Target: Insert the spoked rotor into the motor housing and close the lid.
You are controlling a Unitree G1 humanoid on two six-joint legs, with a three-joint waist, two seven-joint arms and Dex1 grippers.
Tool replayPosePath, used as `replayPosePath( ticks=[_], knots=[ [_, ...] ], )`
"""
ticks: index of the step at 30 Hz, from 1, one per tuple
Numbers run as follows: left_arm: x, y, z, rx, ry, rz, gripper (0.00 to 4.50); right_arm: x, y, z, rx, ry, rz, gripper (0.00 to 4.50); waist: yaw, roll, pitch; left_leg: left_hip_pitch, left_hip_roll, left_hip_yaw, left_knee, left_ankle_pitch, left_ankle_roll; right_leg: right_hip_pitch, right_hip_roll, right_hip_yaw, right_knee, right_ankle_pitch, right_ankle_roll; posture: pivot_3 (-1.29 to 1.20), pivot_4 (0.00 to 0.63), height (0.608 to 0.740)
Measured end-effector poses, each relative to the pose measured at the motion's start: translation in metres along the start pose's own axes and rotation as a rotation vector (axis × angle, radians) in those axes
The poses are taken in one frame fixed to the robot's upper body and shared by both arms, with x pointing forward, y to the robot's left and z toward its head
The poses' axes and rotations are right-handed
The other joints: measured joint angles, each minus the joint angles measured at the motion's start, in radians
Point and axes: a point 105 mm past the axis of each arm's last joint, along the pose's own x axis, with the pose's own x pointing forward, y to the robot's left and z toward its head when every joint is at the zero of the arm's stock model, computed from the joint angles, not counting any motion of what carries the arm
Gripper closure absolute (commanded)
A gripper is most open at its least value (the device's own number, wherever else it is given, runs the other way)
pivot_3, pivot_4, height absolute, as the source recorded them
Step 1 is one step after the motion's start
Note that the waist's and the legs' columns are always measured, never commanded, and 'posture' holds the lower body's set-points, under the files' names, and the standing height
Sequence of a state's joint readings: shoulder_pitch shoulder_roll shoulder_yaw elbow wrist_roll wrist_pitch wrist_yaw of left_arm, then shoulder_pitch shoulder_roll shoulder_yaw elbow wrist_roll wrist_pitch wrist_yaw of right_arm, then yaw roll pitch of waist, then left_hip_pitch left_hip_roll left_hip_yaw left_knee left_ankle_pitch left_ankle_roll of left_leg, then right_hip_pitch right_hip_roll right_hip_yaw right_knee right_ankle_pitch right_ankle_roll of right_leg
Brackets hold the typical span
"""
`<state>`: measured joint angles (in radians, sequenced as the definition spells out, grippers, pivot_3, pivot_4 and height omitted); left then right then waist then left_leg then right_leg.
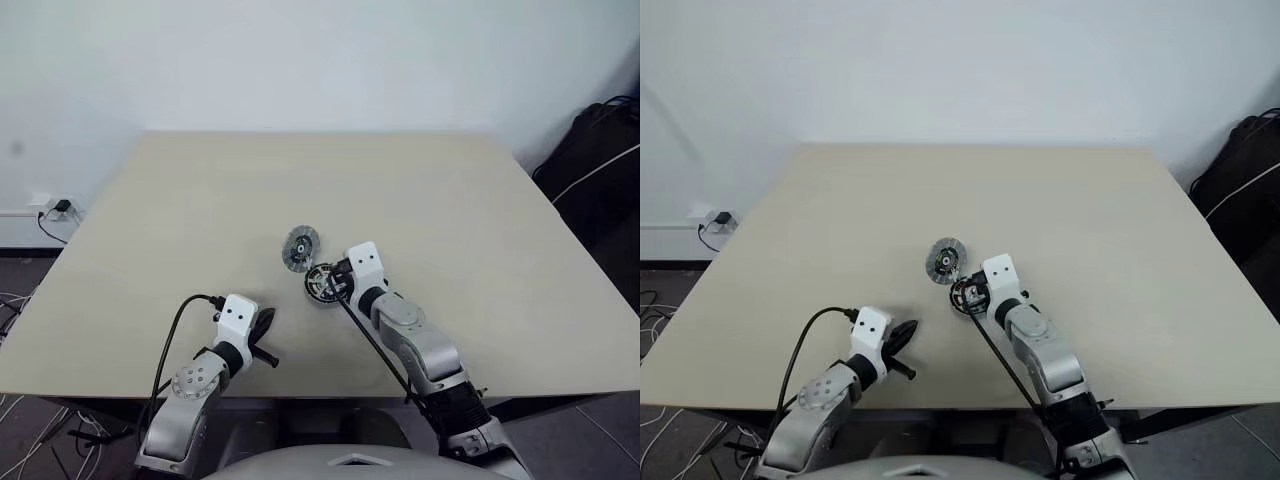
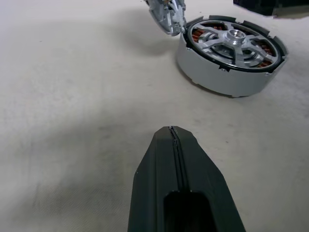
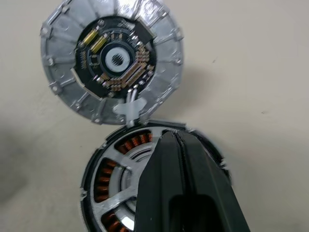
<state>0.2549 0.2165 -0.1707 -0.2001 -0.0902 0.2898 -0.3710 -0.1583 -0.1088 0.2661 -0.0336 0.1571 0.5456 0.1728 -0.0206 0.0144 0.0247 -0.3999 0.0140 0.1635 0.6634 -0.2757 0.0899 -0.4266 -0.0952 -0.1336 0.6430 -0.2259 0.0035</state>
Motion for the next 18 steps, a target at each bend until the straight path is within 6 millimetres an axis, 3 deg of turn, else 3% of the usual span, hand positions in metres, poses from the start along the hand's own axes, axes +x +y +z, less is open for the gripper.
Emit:
replayPosePath(
  ticks=[4, 13, 15, 18],
  knots=[
    [0.0, 0.0, -0.001, -0.005, 0.002, 0.003, 4.5, 0.005, 0.003, -0.012, -0.029, 0.081, 0.039, 4.47, -0.001, 0.0, -0.001, 0.001, 0.0, 0.0, 0.0, 0.0, 0.0, 0.0, 0.0, 0.0, 0.0, 0.0, 0.0, 0.0, 0.0, 0.74],
    [0.0, -0.001, 0.001, -0.011, -0.016, 0.006, 4.5, 0.003, -0.002, -0.007, -0.107, 0.144, 0.067, 4.47, -0.001, -0.005, -0.006, 0.003, 0.0, 0.0, 0.0, 0.0, 0.0, 0.002, -0.001, 0.0, 0.0, 0.0, 0.0, 0.0, 0.0, 0.74],
    [0.001, -0.001, 0.002, -0.01, -0.017, 0.006, 4.5, -0.002, -0.006, 0.002, -0.194, 0.141, 0.114, 4.47, -0.001, -0.004, -0.004, 0.001, -0.001, 0.0, 0.001, 0.0, 0.0, 0.001, -0.002, 0.0, 0.0, 0.0, 0.0, 0.0, 0.0, 0.74],
    [0.001, -0.001, 0.002, -0.01, -0.02, 0.006, 4.5, -0.013, -0.008, 0.029, -0.399, 0.11, 0.235, 3.88, -0.001, -0.004, -0.004, 0.001, -0.001, -0.001, 0.001, 0.0, 0.001, 0.001, -0.001, 0.0, 0.0, 0.0, 0.0, 0.0, 0.0, 0.74]
  ],
)
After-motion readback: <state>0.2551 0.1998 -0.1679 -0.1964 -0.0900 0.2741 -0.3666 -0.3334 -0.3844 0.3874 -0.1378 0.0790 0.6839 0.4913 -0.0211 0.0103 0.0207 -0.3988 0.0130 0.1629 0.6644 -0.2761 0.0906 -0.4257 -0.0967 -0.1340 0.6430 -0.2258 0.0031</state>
